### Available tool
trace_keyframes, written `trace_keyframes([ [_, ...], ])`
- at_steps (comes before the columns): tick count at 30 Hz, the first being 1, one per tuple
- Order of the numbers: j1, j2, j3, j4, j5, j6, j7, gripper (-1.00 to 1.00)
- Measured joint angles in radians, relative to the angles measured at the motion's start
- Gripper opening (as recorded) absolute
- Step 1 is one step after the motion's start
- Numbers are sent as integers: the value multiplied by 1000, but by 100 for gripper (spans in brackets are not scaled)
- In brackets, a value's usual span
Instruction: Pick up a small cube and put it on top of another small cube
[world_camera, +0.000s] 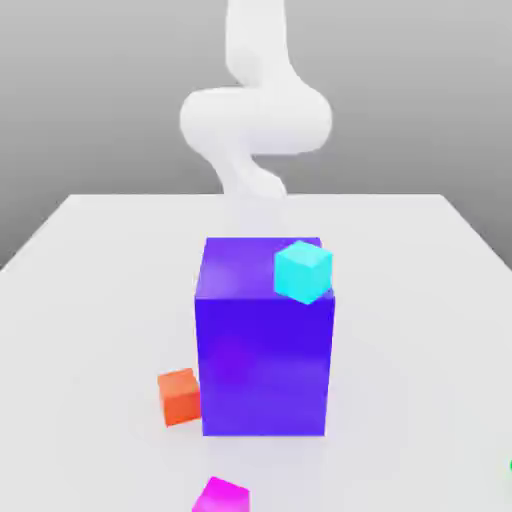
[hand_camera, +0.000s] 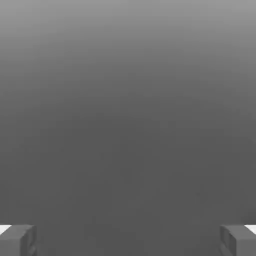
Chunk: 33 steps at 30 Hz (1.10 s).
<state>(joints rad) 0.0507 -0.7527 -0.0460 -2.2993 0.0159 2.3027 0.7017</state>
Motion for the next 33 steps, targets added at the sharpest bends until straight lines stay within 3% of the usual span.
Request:
trace_keyframes([
  [22,381,408,-384,5,243,30,-940,0],
  [33,476,628,-490,10,420,34,-1447,0],
])
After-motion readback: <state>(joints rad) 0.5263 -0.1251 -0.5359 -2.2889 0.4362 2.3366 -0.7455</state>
